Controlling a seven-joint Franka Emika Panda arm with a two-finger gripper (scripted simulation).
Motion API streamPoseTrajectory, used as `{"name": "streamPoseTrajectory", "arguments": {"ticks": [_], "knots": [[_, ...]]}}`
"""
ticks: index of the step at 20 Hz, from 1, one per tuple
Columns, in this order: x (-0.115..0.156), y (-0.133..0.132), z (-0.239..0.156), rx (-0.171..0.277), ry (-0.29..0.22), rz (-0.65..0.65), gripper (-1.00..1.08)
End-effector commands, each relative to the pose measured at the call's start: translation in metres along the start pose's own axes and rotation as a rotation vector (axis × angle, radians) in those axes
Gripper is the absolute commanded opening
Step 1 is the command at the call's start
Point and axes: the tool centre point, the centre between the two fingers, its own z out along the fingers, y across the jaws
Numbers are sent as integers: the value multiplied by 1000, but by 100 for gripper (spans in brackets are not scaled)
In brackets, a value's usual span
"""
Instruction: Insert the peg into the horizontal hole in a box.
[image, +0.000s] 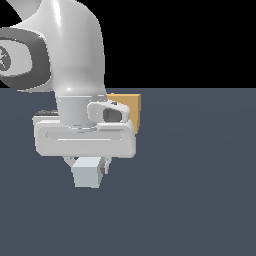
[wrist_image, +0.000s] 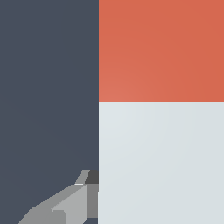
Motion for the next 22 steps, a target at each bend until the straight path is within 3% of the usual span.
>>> {"name": "streamPoseTrajectory", "arguments": {"ticks": [1, 12, 22], "knots": [[0, 0, 1, 1, 0, 0, -100], [16, 0, -4, 0, 0, 14, -100], [79, 4, -21, 0, 0, 71, -100]]}}
